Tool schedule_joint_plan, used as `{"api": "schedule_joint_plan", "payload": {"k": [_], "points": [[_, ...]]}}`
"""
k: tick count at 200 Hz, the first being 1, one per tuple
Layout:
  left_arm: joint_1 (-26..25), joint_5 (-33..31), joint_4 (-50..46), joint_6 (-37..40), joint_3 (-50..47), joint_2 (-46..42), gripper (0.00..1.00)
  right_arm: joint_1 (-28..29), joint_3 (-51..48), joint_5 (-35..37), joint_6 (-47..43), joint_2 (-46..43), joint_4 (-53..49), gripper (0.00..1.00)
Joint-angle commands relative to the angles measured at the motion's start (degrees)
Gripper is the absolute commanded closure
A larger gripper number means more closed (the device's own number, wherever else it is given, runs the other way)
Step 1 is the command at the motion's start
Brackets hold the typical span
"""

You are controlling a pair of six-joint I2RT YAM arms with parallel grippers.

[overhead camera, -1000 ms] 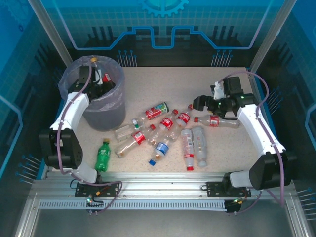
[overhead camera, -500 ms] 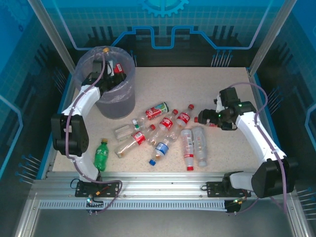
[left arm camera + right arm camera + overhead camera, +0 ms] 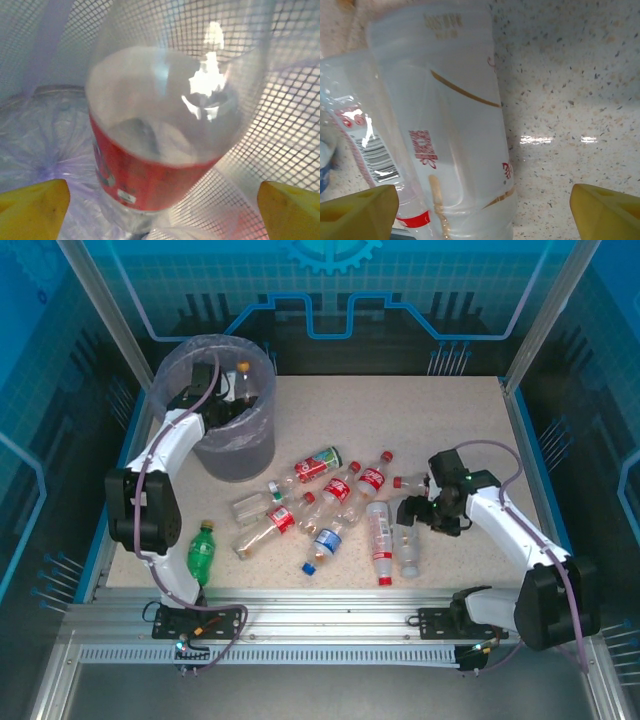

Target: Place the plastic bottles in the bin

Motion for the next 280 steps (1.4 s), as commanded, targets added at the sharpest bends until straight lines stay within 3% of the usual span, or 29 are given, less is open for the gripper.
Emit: {"api": "schedule_joint_plan", "payload": {"k": [1,120,150,178,218,246,280], "points": [[-0.6,0.7,-5.6,1.5,3.4,-3.2,0.01,0.9,-1.6,-0.7,1.0,0.6,1.5,0.12],[-0.7,0.2,-13.3,-0.3,11.4,-15.1,0.01,1.8,-7.6,-0.6,0.3,7.6,10.2,0.3],[-1.0,0.1,-15.7,-3.0,11.4,-20.5,0.01,1.9,-4.9,1.6,-0.7,3.8,6.3,0.41],[-4.5,2.3,-15.2,-7.0,7.4,-27.1,0.01,1.7,1.2,0.4,-3.1,-1.3,1.6,0.42],[-11.0,15.8,-7.0,-17.0,-1.0,-32.6,0.01,1.8,7.3,-10.4,-12.8,-6.1,6.9,0.48],[-18.7,20.2,-0.2,-20.8,-4.9,-32.5,0.01,1.8,7.5,-25.7,-17.9,-6.4,15.9,0.5],[-26.0,23.2,11.2,-25.3,-11.1,-29.8,0.01,2.1,8.6,-42.1,-16.0,-4.5,25.6,0.49]]}}
